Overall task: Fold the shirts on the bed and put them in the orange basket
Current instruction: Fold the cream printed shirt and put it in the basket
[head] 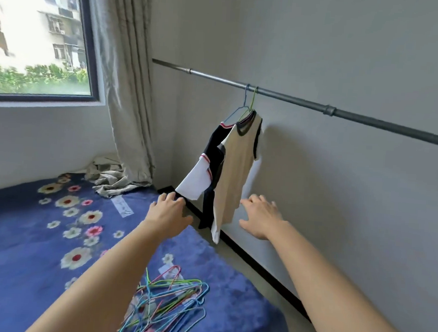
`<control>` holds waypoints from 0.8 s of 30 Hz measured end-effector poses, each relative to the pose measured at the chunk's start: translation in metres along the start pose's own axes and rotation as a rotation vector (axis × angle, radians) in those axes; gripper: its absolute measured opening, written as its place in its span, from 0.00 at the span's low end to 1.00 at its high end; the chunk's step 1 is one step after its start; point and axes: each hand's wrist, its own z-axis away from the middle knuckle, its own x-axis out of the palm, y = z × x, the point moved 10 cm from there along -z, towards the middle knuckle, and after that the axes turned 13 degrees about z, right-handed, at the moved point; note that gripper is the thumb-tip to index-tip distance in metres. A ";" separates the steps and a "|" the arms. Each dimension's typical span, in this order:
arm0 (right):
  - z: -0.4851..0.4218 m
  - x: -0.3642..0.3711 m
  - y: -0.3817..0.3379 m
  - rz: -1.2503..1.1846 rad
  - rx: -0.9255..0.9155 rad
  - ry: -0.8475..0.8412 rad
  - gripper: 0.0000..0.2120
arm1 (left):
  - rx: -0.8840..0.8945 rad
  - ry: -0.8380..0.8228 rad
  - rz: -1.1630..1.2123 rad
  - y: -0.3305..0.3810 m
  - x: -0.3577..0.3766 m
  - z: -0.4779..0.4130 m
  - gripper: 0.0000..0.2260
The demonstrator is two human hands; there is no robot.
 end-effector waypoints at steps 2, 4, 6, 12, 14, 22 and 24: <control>-0.027 -0.008 0.025 -0.012 0.014 0.025 0.22 | -0.024 0.000 0.029 0.010 -0.003 -0.035 0.21; -0.058 -0.014 0.054 -0.035 0.031 0.052 0.22 | -0.023 0.010 0.038 0.026 -0.005 -0.072 0.21; -0.094 -0.020 0.086 -0.032 0.049 0.066 0.22 | -0.003 0.026 0.016 0.048 -0.006 -0.114 0.22; -0.205 -0.052 0.162 -0.015 0.063 0.169 0.24 | 0.023 0.127 0.042 0.110 -0.017 -0.224 0.18; -0.238 -0.063 0.179 -0.019 0.051 0.205 0.24 | 0.018 0.142 0.068 0.125 -0.017 -0.256 0.18; -0.387 -0.101 0.236 -0.187 -0.007 0.351 0.24 | -0.053 0.278 0.206 0.158 -0.026 -0.389 0.21; -0.419 -0.103 0.236 -0.261 -0.031 0.359 0.23 | -0.071 0.309 0.244 0.159 -0.026 -0.411 0.19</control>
